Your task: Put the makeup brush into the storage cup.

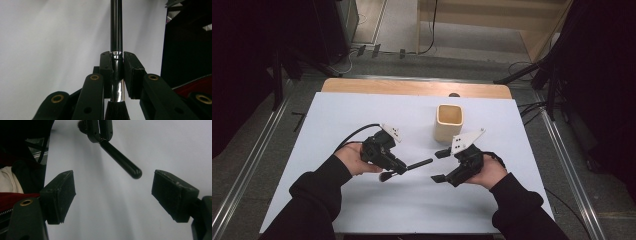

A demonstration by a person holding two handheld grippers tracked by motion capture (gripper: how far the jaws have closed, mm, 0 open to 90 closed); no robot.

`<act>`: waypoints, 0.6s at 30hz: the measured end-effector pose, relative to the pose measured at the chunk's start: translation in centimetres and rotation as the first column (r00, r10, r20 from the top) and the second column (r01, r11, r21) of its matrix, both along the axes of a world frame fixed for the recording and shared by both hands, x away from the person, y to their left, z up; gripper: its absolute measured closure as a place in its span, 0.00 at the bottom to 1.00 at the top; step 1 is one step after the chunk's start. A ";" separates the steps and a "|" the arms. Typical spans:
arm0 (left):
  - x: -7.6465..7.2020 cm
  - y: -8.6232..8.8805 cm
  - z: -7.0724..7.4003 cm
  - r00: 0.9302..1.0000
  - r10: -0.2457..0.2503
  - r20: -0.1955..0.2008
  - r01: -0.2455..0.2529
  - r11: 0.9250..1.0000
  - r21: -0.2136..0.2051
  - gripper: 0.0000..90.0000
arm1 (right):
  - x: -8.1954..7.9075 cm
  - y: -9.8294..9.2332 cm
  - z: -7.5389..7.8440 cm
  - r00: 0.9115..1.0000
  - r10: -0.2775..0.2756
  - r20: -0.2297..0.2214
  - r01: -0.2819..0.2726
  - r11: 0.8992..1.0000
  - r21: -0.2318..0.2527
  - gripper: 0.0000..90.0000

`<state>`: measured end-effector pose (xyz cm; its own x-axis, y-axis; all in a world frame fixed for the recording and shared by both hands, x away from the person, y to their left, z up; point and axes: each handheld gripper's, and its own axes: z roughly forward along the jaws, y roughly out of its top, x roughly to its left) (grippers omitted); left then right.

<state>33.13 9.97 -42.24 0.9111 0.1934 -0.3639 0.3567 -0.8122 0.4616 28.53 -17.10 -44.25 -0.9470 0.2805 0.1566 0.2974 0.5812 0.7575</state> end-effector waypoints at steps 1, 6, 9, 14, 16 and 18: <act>0.0 -0.2 0.0 1.000 -0.007 0.001 0.007 1.000 0.010 0.87 | 0.1 0.1 0.0 1.000 0.011 -0.003 -0.011 1.000 -0.005 0.24; -0.1 -0.6 0.1 0.998 -0.061 -0.006 0.061 0.998 0.017 0.87 | 0.6 0.6 0.2 0.999 0.037 -0.024 -0.038 0.999 -0.021 0.28; -0.2 -0.9 0.1 0.996 -0.085 -0.016 0.085 0.996 0.017 0.87 | 0.8 0.8 0.2 0.998 0.047 -0.041 -0.048 0.999 -0.025 0.30; -0.6 -1.3 -0.1 0.993 -0.114 -0.023 0.115 0.993 0.023 0.87 | 1.1 1.5 0.0 0.996 0.070 -0.062 -0.072 0.997 -0.040 0.33; -0.6 -1.4 -0.1 0.992 -0.121 -0.035 0.122 0.992 0.026 0.87 | 1.1 1.8 0.0 0.994 0.082 -0.072 -0.086 0.995 -0.052 0.33; -0.6 -1.5 -0.1 0.991 -0.127 -0.044 0.128 0.991 0.025 0.87 | 1.2 2.1 0.0 0.993 0.094 -0.075 -0.098 0.994 -0.057 0.34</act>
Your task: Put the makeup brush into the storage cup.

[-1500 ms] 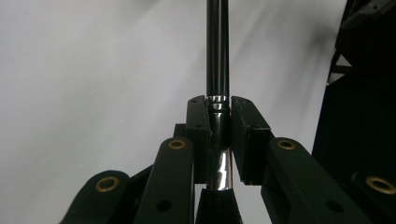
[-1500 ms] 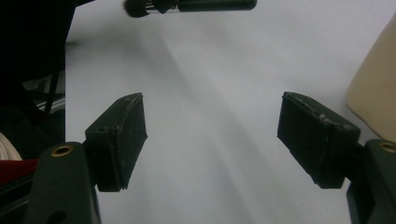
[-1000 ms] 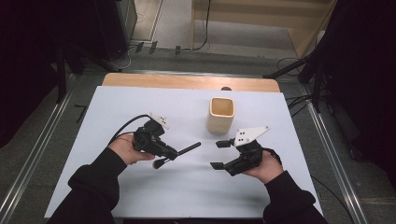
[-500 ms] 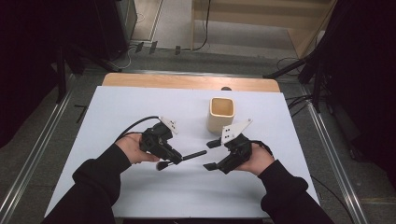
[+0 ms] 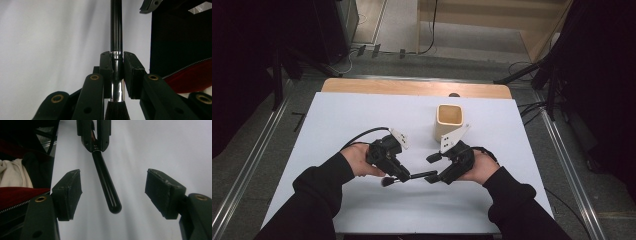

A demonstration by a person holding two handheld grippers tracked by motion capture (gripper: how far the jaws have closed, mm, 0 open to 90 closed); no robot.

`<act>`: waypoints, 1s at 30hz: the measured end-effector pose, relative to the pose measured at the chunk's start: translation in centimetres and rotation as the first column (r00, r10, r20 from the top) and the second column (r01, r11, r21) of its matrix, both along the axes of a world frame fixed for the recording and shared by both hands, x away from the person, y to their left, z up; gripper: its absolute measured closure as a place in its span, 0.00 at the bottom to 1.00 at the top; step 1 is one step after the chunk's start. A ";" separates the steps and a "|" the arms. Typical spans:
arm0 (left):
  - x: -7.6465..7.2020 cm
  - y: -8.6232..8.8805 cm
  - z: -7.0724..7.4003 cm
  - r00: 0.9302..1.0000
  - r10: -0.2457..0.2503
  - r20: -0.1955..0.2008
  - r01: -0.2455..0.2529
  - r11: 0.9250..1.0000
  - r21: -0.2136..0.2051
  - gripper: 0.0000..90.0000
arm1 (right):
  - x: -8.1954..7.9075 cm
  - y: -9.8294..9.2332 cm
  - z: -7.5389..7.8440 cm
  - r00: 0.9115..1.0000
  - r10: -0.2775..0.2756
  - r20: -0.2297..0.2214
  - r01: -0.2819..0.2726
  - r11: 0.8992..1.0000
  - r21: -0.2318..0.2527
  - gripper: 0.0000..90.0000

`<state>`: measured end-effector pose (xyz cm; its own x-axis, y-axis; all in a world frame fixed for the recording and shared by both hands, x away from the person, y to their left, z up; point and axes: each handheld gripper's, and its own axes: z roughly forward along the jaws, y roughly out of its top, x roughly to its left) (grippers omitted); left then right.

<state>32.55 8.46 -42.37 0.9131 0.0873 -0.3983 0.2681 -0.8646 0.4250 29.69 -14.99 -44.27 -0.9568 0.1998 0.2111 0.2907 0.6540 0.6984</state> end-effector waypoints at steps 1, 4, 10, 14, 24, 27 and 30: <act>0.0 -0.1 0.0 1.000 -0.006 0.003 0.006 1.000 -0.002 0.87 | 0.0 0.1 0.0 1.000 0.010 0.001 -0.010 1.000 0.004 0.35; 0.0 -0.2 0.0 1.000 -0.021 -0.002 0.021 1.000 -0.006 0.87 | 0.1 0.5 -0.2 1.000 0.020 -0.012 -0.020 1.000 -0.002 0.37; 0.1 -0.7 0.4 0.999 -0.044 0.002 0.044 0.999 -0.009 0.87 | 0.2 1.2 -0.8 0.997 0.066 -0.051 -0.068 0.997 -0.039 0.46; -0.1 -1.1 0.4 0.997 -0.073 0.005 0.073 0.997 -0.002 0.87 | 0.1 1.5 -1.0 0.992 0.107 -0.069 -0.111 0.993 -0.043 0.56; -0.6 -1.5 0.2 0.994 -0.113 0.006 0.113 0.994 0.001 0.87 | -0.2 2.1 -1.4 0.977 0.145 -0.154 -0.158 0.985 -0.072 0.80; -0.6 -1.6 0.1 0.993 -0.119 0.005 0.119 0.993 0.012 0.87 | -0.2 2.2 -1.6 0.974 0.169 -0.147 -0.181 0.981 -0.068 0.87; -0.6 -1.6 -0.1 0.992 -0.124 0.002 0.124 0.992 0.014 0.87 | -0.3 2.2 -1.7 0.974 0.171 -0.148 -0.183 0.981 -0.071 0.87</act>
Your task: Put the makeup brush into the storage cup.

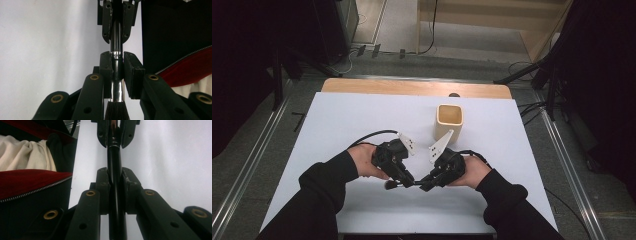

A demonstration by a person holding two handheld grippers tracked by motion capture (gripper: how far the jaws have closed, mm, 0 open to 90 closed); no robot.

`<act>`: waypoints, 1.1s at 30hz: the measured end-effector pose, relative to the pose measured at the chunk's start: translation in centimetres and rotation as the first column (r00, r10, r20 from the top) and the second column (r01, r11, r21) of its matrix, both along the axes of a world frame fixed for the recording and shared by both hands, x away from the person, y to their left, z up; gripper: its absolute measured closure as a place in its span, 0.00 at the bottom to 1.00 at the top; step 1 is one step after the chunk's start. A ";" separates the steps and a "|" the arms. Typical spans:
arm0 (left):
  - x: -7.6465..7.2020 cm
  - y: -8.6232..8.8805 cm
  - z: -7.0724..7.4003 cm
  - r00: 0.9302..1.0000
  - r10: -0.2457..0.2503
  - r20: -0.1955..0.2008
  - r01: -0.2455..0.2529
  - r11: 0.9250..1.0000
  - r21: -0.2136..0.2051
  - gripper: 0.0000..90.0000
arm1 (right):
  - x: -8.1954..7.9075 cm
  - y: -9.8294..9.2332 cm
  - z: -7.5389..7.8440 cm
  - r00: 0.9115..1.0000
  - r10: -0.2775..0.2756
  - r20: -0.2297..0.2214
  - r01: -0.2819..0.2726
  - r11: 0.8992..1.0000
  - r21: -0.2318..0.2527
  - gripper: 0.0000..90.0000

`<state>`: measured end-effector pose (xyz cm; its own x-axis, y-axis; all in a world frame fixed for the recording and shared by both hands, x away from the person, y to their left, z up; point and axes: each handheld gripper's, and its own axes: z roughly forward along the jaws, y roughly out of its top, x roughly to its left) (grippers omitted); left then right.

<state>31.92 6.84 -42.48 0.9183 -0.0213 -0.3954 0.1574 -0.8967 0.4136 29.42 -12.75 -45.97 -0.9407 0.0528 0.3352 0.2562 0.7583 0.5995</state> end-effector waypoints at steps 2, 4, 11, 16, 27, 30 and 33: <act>0.0 0.0 0.0 1.000 -0.001 0.006 0.001 1.000 -0.001 0.87 | 0.0 0.0 -0.1 1.000 0.003 -0.017 -0.003 1.000 0.004 0.88; 0.1 0.0 0.1 1.000 0.007 0.005 -0.007 1.000 -0.005 0.86 | 0.0 -0.2 -0.1 1.000 0.002 -0.020 -0.002 1.000 0.007 0.88; 1.2 0.8 0.1 0.993 0.102 -0.063 -0.106 0.993 -0.057 0.43 | -0.1 -0.6 -0.2 1.000 -0.024 -0.016 0.024 1.000 0.006 0.88; 1.8 1.6 0.2 0.988 0.140 -0.060 -0.145 0.985 -0.090 0.32 | -0.2 -1.2 -0.3 0.997 -0.077 -0.023 0.076 0.997 -0.007 0.88; 1.5 2.5 0.2 0.982 0.189 -0.021 -0.190 0.975 -0.113 0.31 | -0.6 -2.7 -0.6 0.983 -0.173 -0.060 0.174 0.985 0.017 0.88; 1.4 3.0 0.1 0.974 0.223 -0.025 -0.225 0.966 -0.125 0.31 | -0.7 -3.3 -0.7 0.974 -0.208 -0.084 0.211 0.977 0.024 0.88; 1.4 3.6 0.1 0.966 0.257 -0.031 -0.258 0.952 -0.163 0.31 | -0.9 -3.6 -0.9 0.966 -0.242 -0.090 0.244 0.970 0.011 0.88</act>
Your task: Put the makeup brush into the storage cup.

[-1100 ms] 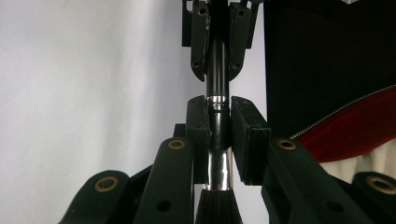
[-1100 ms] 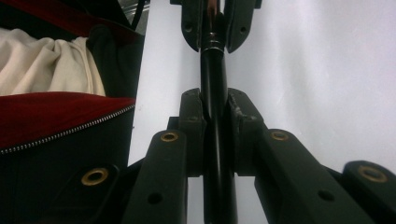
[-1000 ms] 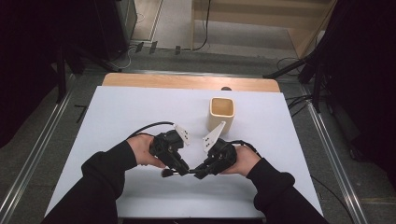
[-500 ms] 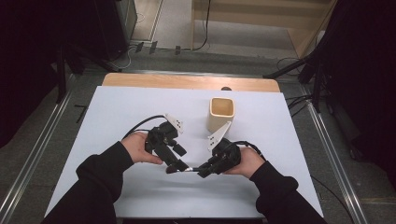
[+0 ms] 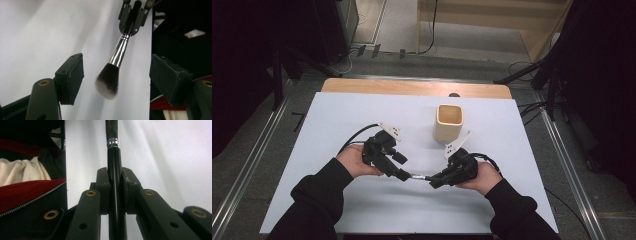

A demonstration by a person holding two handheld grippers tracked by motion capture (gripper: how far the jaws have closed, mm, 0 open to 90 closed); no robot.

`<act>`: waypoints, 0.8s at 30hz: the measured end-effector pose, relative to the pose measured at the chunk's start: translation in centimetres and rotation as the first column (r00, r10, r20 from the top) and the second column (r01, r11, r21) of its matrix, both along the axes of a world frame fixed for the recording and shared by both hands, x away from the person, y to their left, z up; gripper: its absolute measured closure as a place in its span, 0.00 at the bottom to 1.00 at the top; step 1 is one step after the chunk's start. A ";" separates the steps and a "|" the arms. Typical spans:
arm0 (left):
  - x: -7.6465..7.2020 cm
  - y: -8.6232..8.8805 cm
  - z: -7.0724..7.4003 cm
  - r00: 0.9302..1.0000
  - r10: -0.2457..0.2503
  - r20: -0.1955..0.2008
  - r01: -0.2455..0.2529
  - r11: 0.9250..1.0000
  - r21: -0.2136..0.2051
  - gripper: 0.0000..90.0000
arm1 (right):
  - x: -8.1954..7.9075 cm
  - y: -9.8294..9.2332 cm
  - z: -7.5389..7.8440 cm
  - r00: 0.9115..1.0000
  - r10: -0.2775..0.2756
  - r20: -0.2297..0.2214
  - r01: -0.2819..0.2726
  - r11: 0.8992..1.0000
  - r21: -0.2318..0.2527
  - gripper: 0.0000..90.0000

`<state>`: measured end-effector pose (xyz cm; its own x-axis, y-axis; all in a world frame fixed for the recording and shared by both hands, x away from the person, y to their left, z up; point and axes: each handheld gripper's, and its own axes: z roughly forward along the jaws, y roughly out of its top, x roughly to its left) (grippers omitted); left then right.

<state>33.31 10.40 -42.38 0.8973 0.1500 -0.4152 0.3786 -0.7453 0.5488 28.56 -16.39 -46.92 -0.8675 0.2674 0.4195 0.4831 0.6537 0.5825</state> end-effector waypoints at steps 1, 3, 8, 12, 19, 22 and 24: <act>0.0 0.1 0.0 1.000 0.006 0.006 -0.006 1.000 -0.003 0.31 | -0.1 -0.1 -0.1 1.000 -0.005 0.000 0.005 1.000 0.003 0.88; -0.1 0.4 -0.1 1.000 0.025 0.001 -0.025 1.000 -0.010 0.31 | -0.2 -0.3 -0.1 1.000 -0.008 -0.003 0.008 1.000 0.025 0.88; -0.2 1.1 -0.4 0.997 0.071 0.010 -0.071 0.997 -0.007 0.31 | -0.7 -0.6 -0.2 0.999 -0.054 -0.010 0.054 0.998 0.026 0.88; -0.3 1.8 -0.4 0.992 0.122 0.023 -0.122 0.993 -0.006 0.31 | -1.0 -0.8 -0.3 0.995 -0.097 -0.013 0.098 0.995 0.030 0.88; -0.6 2.8 -0.3 0.980 0.200 -0.001 -0.200 0.978 -0.052 0.32 | -1.2 -1.3 -0.6 0.980 -0.197 -0.031 0.198 0.979 0.039 0.88; -0.7 2.9 -0.3 0.972 0.234 -0.013 -0.235 0.969 -0.078 0.32 | -1.3 -1.4 -0.7 0.971 -0.237 -0.034 0.239 0.970 0.046 0.88; -0.8 2.9 -0.4 0.968 0.252 -0.007 -0.252 0.965 -0.077 0.32 | -1.3 -1.6 -0.7 0.966 -0.258 -0.027 0.259 0.964 0.059 0.88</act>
